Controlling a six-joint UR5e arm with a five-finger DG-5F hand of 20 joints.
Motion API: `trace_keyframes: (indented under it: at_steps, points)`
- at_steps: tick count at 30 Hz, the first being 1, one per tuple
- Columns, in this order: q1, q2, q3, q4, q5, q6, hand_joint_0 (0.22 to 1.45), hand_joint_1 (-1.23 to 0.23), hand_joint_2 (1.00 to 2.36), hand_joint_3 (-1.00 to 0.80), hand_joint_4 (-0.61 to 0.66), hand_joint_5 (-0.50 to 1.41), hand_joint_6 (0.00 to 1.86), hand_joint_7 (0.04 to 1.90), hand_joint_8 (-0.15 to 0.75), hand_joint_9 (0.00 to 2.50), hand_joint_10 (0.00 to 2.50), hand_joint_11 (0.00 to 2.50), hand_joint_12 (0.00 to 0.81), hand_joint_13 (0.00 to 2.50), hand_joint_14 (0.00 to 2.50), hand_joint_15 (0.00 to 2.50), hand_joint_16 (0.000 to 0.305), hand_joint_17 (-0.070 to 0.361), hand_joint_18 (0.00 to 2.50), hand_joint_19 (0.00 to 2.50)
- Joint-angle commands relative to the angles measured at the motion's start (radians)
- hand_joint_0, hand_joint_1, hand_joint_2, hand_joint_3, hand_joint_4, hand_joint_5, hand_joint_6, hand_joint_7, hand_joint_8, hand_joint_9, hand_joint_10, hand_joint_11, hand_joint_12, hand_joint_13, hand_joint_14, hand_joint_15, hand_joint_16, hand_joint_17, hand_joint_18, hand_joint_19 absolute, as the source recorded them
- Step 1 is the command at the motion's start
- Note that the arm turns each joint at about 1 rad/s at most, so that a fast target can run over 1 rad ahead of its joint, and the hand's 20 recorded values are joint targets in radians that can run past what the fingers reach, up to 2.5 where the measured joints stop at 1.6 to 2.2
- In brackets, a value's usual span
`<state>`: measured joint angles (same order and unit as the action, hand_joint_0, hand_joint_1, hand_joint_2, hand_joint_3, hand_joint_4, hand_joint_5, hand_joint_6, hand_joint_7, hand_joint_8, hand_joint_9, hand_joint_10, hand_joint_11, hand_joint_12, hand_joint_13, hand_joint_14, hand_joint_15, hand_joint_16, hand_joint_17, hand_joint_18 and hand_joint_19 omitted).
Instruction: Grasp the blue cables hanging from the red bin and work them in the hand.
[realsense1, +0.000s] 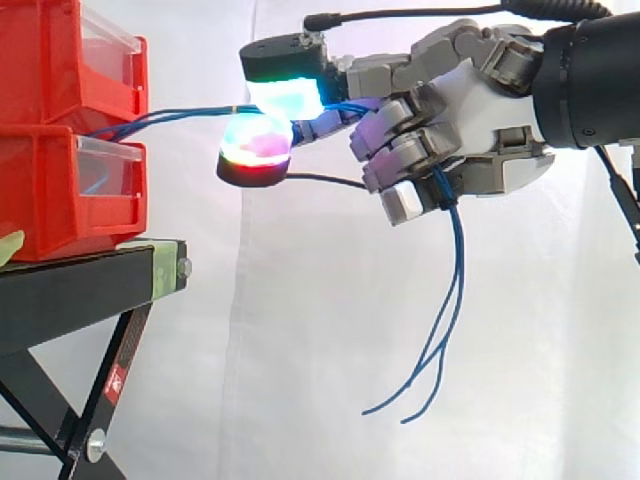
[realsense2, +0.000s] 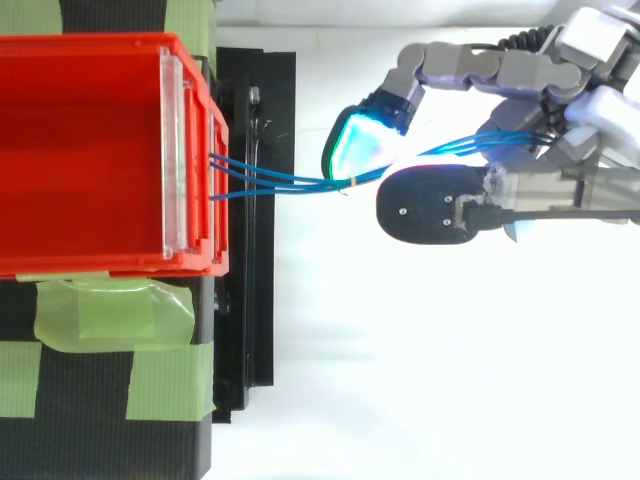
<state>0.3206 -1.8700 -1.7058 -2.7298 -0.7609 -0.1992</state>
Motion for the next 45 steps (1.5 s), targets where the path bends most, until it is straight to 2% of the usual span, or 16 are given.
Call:
trace_keyframes:
  at_steps: [1, 5, 9, 14, 17, 20, 22, 27, 31, 34, 36, 41, 45]
  points:
    - [0.000, 0.000, 0.000, 0.001, 0.000, -0.005, 0.96, -0.59, 1.03, -0.25, 0.19, 0.32, 0.00, 1.30, 0.535, 1.78, 2.50, 2.50, 0.712, 2.02, 2.50, 1.97, 0.237, 0.178, 2.50, 0.65]
    - [0.000, -0.001, 0.000, 0.001, -0.001, -0.003, 0.95, -0.58, 1.03, -0.25, 0.19, 0.33, 0.00, 1.29, 0.535, 1.78, 2.50, 2.50, 0.712, 2.02, 2.50, 1.97, 0.237, 0.178, 2.50, 0.65]
    - [0.000, 0.000, 0.000, 0.001, -0.001, -0.003, 0.90, -0.59, 1.02, -0.59, 0.21, 0.34, 0.01, 1.32, 0.535, 1.78, 2.50, 2.50, 0.712, 2.02, 2.50, 1.97, 0.237, 0.178, 2.50, 0.65]
    - [0.000, 0.000, 0.000, 0.001, 0.000, -0.003, 0.88, -0.59, 1.01, -0.74, 0.22, 0.37, 0.00, 1.36, 0.535, 1.78, 2.50, 2.50, 0.712, 2.02, 2.50, 1.97, 0.237, 0.178, 2.50, 0.65]
    - [0.000, 0.000, 0.000, 0.001, 0.000, -0.005, 0.89, -0.59, 1.01, -0.73, 0.22, 0.38, 0.00, 1.36, 0.535, 1.78, 2.50, 2.50, 0.712, 2.02, 2.50, 1.97, 0.237, 0.178, 2.50, 0.65]
    - [0.000, 0.000, 0.000, 0.001, 0.000, -0.003, 0.93, -0.59, 1.02, -0.45, 0.24, 0.41, 0.00, 1.39, 0.535, 1.78, 2.50, 2.50, 0.712, 2.02, 2.50, 1.97, 0.237, 0.178, 2.50, 0.65]
    - [0.000, 0.000, 0.000, 0.001, 0.000, -0.003, 0.92, -0.59, 1.03, -0.33, 0.25, 0.42, 0.00, 1.39, 0.535, 1.78, 2.50, 2.50, 0.712, 2.02, 2.50, 1.97, 0.237, 0.178, 2.50, 0.65]
    - [0.000, 0.000, 0.000, 0.002, 0.000, -0.005, 0.92, -0.59, 1.03, -0.22, 0.25, 0.43, 0.00, 1.40, 0.535, 1.78, 2.50, 2.50, 0.712, 2.02, 2.50, 1.97, 0.237, 0.178, 2.50, 0.65]
    - [0.000, 0.000, 0.000, 0.002, 0.000, -0.005, 0.92, -0.58, 1.03, -0.30, 0.25, 0.42, 0.00, 1.38, 0.535, 1.78, 2.50, 2.50, 0.712, 2.02, 2.50, 1.97, 0.237, 0.178, 2.50, 0.65]
    - [0.000, 0.000, 0.000, 0.002, 0.000, -0.008, 0.89, -0.59, 1.02, -0.59, 0.25, 0.41, 0.00, 1.39, 0.535, 1.78, 2.50, 2.50, 0.712, 2.02, 2.50, 1.97, 0.237, 0.178, 2.50, 0.65]
    - [0.000, 0.000, 0.000, 0.002, -0.001, -0.019, 0.88, -0.59, 1.02, -0.67, 0.25, 0.42, 0.00, 1.39, 0.535, 1.78, 2.50, 2.50, 0.712, 2.02, 2.50, 1.97, 0.237, 0.178, 2.50, 0.65]
    - [0.000, 0.000, 0.000, 0.005, -0.001, -0.037, 0.90, -0.58, 1.01, -0.76, 0.26, 0.44, 0.00, 1.39, 0.535, 1.78, 2.50, 2.50, 0.712, 2.02, 2.50, 1.97, 0.237, 0.178, 2.50, 0.65]
    - [0.000, 0.000, 0.000, 0.010, -0.001, -0.042, 0.93, -0.60, 1.01, -0.69, 0.28, 0.45, 0.00, 1.36, 0.535, 1.78, 2.50, 2.50, 0.712, 2.02, 2.50, 1.97, 0.237, 0.178, 2.50, 0.65]
